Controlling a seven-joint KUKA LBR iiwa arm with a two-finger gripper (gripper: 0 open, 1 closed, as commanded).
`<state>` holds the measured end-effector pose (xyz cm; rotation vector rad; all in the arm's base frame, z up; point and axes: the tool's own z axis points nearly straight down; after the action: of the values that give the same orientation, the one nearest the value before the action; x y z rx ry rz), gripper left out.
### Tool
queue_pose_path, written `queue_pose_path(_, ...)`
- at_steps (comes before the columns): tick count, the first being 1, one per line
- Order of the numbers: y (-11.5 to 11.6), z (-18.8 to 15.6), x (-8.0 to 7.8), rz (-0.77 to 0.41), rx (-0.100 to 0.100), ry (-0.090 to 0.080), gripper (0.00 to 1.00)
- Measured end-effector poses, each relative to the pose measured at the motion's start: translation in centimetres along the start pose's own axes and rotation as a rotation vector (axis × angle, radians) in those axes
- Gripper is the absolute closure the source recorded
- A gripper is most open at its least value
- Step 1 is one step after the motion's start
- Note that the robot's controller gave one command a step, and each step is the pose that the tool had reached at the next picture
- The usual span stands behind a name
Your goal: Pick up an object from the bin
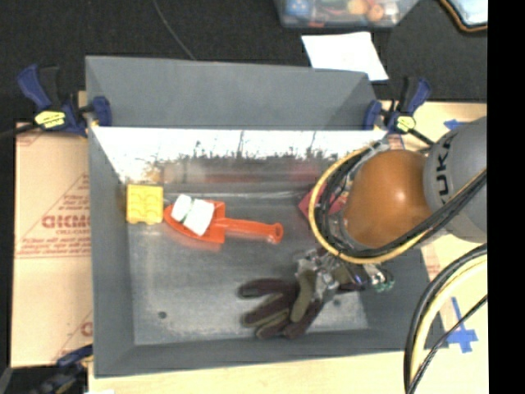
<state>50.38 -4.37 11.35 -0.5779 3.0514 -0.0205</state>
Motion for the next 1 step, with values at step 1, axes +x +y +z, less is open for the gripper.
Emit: queue_pose_path(1,0.02,0.36,0.03,0.003,0.004,-0.005,1.0)
